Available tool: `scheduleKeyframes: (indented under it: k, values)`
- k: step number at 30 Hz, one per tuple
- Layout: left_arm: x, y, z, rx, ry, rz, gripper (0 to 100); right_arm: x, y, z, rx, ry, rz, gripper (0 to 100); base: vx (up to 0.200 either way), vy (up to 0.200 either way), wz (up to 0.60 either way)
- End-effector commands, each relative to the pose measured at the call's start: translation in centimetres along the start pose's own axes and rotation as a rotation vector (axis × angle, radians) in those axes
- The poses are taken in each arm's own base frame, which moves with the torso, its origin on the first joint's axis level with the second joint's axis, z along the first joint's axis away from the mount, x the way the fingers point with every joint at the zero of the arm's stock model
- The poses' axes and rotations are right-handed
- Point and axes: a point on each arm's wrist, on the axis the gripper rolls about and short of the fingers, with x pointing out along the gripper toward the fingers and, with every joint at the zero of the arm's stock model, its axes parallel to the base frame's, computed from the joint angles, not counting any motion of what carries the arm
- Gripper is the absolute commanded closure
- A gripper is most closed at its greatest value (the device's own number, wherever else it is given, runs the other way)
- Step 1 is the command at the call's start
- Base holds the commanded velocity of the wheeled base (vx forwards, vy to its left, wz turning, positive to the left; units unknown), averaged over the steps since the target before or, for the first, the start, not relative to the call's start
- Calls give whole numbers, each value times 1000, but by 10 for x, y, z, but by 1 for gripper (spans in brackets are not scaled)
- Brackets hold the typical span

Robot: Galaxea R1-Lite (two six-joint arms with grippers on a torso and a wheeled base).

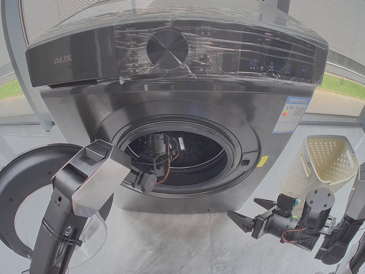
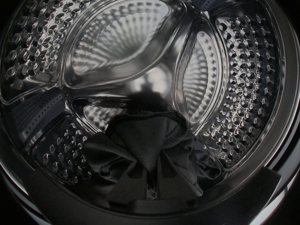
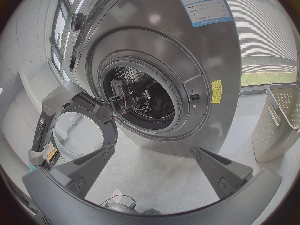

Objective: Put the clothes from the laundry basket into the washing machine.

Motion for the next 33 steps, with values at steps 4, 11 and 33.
scheduleKeyframes:
  k: [4,11,33]
  values:
    - [6,4,-8,2,-5,16,100,0,0,1,1,-8,4,0,0,0,0]
    - [5,4,-10,3,0,15,100,0,0,0,1,-7,2,0,0,0,0]
    - [-13,2,-20,22,85,3,0,0,0,1,0,-9,4,0,0,0,0]
